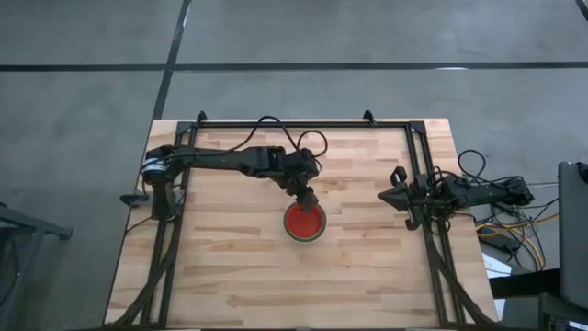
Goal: Nest bowls inside each other
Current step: Return to Home Position
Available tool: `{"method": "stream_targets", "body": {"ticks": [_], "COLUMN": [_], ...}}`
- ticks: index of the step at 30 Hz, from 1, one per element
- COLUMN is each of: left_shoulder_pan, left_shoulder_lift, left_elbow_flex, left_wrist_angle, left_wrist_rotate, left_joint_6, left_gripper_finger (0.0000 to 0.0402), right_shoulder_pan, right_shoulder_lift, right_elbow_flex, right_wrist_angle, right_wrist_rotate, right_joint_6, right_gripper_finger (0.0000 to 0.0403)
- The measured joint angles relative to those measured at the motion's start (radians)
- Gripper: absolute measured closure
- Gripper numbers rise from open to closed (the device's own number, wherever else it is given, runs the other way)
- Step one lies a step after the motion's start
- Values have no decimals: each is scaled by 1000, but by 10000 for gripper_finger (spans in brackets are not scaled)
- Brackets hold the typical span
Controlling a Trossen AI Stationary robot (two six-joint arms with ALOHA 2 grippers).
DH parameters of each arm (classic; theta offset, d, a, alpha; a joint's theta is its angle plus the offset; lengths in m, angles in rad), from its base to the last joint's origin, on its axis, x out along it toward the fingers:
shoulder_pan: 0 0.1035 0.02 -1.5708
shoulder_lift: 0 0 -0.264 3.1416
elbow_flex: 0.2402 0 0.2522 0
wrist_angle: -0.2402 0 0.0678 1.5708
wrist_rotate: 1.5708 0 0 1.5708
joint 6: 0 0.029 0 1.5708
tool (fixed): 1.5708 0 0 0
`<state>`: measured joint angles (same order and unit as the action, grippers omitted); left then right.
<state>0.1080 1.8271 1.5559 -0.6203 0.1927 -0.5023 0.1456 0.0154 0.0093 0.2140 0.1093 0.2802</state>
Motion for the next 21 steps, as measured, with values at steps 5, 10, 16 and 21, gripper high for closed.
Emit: {"method": "stream_targets", "body": {"ticks": [5, 10, 16, 21], "left_shoulder_pan": [-8, -22, -34, -53], "left_shoulder_lift": [-22, -83, -157, -226], "left_elbow_flex": [-7, -24, -26, -81], "left_wrist_angle": [33, 62, 70, 100], "left_wrist_rotate": [5, -28, -67, -81], "left_joint_6": [13, 25, 59, 85], "left_gripper_finger": [299, 292, 275, 268], "right_shoulder_pan": [0, 0, 0, 0], "right_shoulder_lift": [0, 1, 0, 0], "right_elbow_flex": [0, 0, 0, 0], "right_wrist_angle": [0, 0, 0, 0], "right_wrist_rotate": [0, -1, -1, -1], "right_joint_6": [0, 0, 0, 0], "right_gripper_finger": [394, 394, 394, 394]}}
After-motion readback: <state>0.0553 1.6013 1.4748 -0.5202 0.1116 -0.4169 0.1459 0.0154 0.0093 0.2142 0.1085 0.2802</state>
